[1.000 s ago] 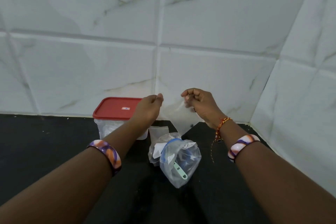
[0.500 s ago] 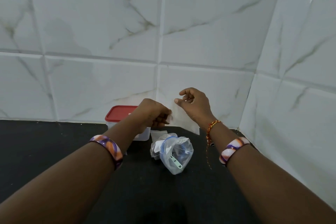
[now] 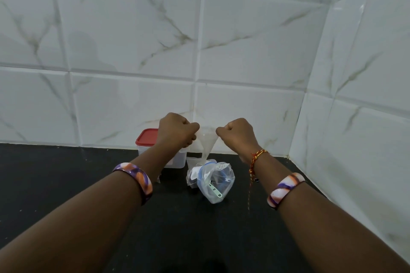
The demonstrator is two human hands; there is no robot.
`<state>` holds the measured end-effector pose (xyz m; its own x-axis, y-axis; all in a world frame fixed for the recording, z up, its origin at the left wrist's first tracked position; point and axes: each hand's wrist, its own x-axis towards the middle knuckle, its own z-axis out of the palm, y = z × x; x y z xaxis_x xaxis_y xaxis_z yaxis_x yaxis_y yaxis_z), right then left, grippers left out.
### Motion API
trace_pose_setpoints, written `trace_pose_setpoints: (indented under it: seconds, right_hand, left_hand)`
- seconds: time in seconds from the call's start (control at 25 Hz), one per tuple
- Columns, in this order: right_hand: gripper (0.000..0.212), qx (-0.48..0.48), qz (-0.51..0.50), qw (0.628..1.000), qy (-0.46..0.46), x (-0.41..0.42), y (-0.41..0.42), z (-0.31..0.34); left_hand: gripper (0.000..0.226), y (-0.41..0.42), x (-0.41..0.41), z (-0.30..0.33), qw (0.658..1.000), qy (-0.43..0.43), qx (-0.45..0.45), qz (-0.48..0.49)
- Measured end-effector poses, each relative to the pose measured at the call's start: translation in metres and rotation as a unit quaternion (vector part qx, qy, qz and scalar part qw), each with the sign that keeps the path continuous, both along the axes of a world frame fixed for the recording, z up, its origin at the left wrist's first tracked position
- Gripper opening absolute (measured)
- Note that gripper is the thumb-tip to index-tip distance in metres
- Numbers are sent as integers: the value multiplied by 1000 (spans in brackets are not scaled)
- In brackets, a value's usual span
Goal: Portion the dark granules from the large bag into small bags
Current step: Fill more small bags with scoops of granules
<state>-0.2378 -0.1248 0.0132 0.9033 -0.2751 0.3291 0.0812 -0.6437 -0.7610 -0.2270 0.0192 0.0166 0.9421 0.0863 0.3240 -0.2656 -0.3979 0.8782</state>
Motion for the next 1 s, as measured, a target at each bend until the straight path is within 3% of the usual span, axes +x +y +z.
trace_pose_setpoints:
  seconds: [0.08, 0.2, 0.24, 0.36, 0.44, 0.56, 0.64, 0.72, 0.84, 0.92, 1.0]
  right_hand:
    - [26, 71, 8, 997, 7, -6, -3, 4]
    - [23, 164, 45, 985, 17, -15, -3, 12]
    - [22, 178, 58, 982, 24, -19, -2, 15]
    - [18, 178, 91, 979, 40, -26, -3, 19]
    - [9, 133, 104, 986, 4, -30, -7, 18]
    - [18, -32, 157, 983, -84, -35, -18, 17]
    - [19, -196, 211, 955, -69, -35, -21, 16]
    - [16, -294, 239, 924, -61, -30, -26, 12]
    - [12, -300, 266, 916, -10, -28, -32, 4]
    - [32, -247, 281, 926, 43, -29, -33, -4]
    - [38, -166, 288, 938, 97, -28, -33, -17]
  left_hand:
    - [18, 2, -6, 0, 996, -11, -18, -92]
    - [81, -4, -15, -7, 973, 10, 93, -210]
    - [91, -8, -17, -10, 967, -1, 123, -221]
    - [67, -20, -14, -13, 969, -53, 94, -224]
    - [54, -24, -13, -8, 973, -25, 84, -215]
    - [41, -26, -12, -1, 964, 32, 114, -240]
    - [30, -27, -13, 1, 954, 34, 114, -274]
    - [23, -29, -11, -1, 946, 21, 134, -295]
    - [29, -31, -4, -7, 930, 4, 221, -293]
    - [33, -34, 0, -15, 914, -16, 295, -276]
    - [36, -37, 4, -26, 908, -34, 322, -266]
